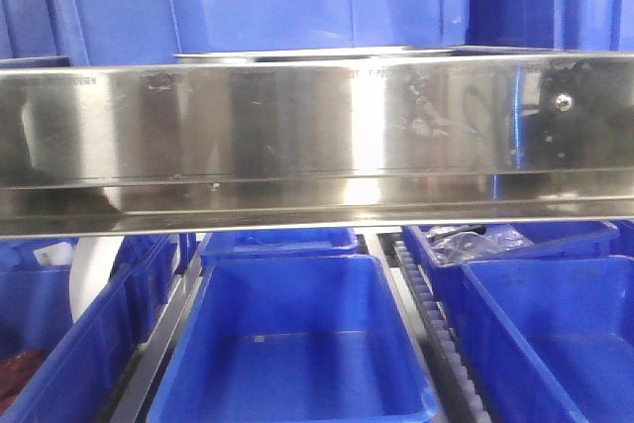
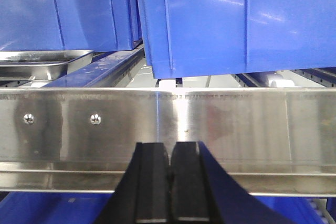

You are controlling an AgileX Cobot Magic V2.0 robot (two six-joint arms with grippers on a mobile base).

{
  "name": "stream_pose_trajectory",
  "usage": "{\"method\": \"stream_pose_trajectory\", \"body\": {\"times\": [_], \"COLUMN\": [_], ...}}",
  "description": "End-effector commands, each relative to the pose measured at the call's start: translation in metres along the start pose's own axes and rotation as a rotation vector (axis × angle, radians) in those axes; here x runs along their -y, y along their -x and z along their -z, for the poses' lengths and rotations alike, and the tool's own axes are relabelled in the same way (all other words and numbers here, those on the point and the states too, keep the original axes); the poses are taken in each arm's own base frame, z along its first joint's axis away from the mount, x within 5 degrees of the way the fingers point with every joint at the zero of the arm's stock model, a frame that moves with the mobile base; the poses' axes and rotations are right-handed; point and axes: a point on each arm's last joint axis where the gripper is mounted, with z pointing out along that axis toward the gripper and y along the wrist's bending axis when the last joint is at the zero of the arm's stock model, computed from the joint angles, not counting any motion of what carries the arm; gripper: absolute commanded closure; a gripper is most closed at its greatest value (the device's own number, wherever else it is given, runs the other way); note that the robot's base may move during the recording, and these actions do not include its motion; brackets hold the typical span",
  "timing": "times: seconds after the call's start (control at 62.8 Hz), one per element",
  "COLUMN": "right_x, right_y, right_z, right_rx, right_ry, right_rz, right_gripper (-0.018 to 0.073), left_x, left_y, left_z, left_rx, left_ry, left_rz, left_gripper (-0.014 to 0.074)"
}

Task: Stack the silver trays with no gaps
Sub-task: 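Raise both grippers above the rail toward the small silver tray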

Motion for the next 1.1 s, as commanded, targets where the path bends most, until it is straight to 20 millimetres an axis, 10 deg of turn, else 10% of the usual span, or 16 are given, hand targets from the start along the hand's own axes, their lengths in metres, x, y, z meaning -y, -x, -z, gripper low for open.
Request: {"method": "stream_pose_trajectory", "body": {"times": [0.0, 0.812, 1.083], "right_x": [0.0, 0.0, -0.003], "right_y": [0.009, 0.012, 0.055], "right_z": [0.002, 0.002, 0.011], "right_rx": [0.107, 0.133, 0.261], "right_ry": [-0.001, -0.001, 0.015], "right_rz": [0.018, 0.018, -0.056], "right_gripper": [0.0503, 0.0503, 0.0492], "left_x": [-0.001, -0.002, -0.004], "left_y": [0.011, 0.013, 0.07], "left_z": [0.002, 0.002, 0.013], "left_rx": [0.108, 0.128, 0.215], "left_ry": [0.009, 0.013, 0.004], "left_rz": [0.004, 0.05, 0.032], "left_gripper": [0.0644, 0.0644, 0.0643]}}
